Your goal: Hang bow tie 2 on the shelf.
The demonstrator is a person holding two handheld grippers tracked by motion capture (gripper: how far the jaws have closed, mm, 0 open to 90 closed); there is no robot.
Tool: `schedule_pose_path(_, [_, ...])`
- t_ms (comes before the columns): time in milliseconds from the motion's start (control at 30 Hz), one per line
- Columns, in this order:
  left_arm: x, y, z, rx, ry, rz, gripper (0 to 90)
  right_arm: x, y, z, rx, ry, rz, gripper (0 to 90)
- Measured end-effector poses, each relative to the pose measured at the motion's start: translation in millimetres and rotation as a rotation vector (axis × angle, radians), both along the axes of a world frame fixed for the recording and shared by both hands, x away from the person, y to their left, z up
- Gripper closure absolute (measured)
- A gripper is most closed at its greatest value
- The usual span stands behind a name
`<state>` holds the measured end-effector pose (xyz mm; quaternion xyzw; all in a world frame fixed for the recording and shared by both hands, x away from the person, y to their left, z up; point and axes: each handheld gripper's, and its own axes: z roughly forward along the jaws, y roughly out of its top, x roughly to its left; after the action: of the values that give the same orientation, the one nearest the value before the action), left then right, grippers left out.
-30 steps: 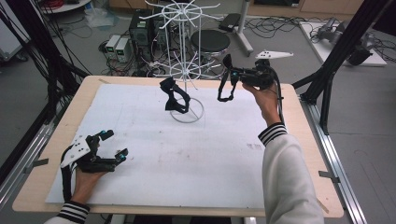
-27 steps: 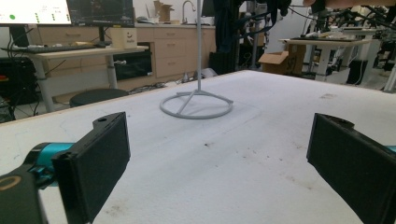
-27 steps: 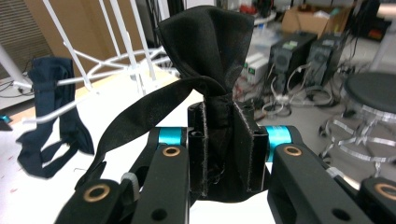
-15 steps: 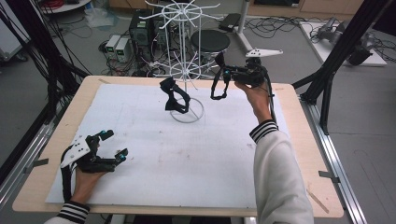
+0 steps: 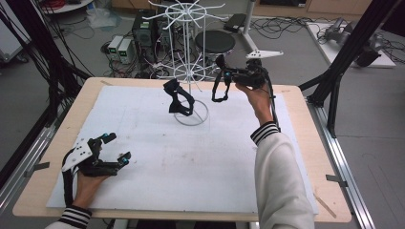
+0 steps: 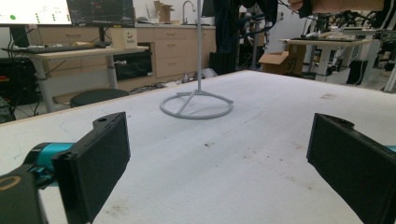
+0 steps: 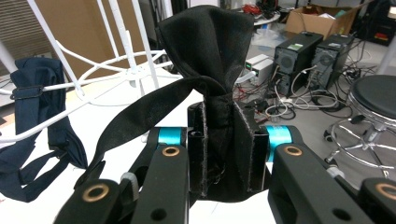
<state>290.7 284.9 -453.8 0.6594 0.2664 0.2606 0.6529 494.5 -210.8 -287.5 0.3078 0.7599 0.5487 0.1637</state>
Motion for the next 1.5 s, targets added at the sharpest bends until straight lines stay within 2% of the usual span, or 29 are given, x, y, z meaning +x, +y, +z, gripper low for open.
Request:
schedule_pose_path(500, [-0.3,0.2,-0.2,-0.007,-0.001,0.000,6.5,10.0,2.2,-13.0,-0.013,0.019,0.017,76.4])
schedule_pose_path(967, [-0.3,0.1,-0.3,-0.009,-0.003,-0.001,6.5,15.1,12.1,-29.7,-0.048,0.041,0.031,76.2])
schedule_pose_path(1033, [-0.4,0.1,-0.2,-0.008,-0.003,-0.002,6.5,15.9,12.9,-31.8,-0.049,0.053,0.036,76.1])
schedule_pose_path(1133, [-0.4,0.1,-0.3,-0.008,-0.003,-0.002,6.5,17.6,13.7,-35.9,-0.076,0.070,0.034,76.0])
schedule_pose_path(1500, [-0.4,0.2,-0.3,-0.007,-0.005,-0.004,6.5,21.6,16.8,-48.2,-0.076,0.129,0.067,74.6])
